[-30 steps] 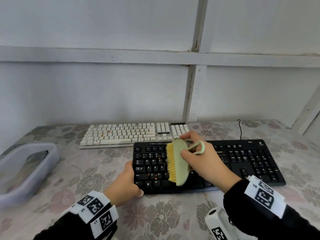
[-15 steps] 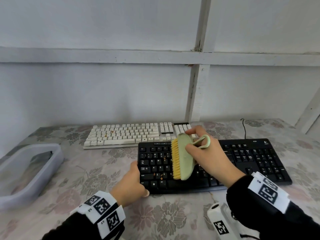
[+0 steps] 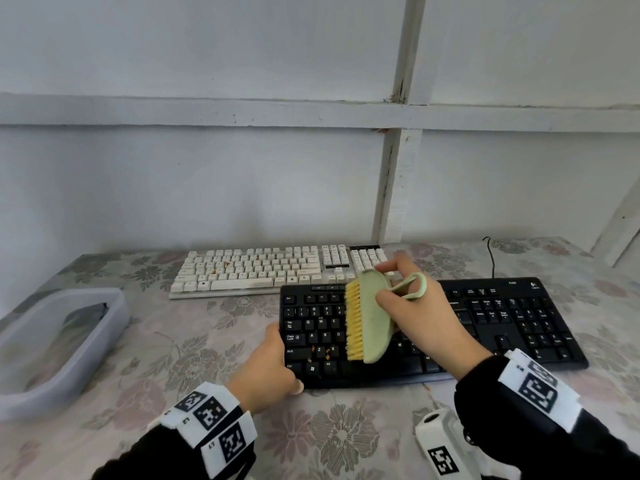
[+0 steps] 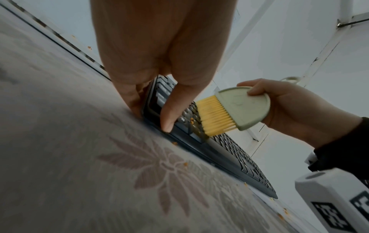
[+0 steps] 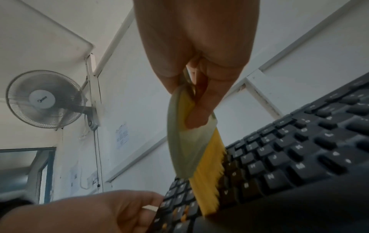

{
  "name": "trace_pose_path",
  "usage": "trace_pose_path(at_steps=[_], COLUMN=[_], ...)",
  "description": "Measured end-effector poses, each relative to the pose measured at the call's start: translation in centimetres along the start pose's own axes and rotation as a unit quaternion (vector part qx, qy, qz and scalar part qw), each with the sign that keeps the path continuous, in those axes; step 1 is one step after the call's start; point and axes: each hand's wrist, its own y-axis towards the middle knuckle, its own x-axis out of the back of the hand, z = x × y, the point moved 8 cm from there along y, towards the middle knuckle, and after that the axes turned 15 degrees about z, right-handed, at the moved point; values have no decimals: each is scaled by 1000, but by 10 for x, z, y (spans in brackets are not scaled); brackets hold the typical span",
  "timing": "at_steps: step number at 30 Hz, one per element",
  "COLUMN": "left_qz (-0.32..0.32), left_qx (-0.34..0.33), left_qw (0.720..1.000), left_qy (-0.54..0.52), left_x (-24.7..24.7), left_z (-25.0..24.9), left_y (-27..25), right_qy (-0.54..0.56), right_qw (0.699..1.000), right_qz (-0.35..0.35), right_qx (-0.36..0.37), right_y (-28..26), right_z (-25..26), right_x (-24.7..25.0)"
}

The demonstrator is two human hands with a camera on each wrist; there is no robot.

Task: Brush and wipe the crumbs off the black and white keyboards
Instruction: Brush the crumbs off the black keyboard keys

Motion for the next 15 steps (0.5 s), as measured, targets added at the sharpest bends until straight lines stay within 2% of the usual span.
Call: trace_pose_path(at_steps=[5, 7, 11, 15], left_qz=[-3, -6, -7, -9], left_qx=[3, 4, 3, 3], left_qw=[1000, 1000, 1000, 1000], left_qy=[0, 1, 1, 1], left_x=[1, 1, 0, 1], left_z=[1, 0, -1, -1], left_y=[1, 1, 0, 0], right_qy=[3, 15, 11, 1], right_qw=[996, 997, 1000, 999], right_qz=[80, 66, -11, 34], right_qx=[-38, -34, -1, -17], right_y=[-10, -9, -2, -6], right_z=[-7, -2, 8, 1], right_x=[-19, -13, 3, -13])
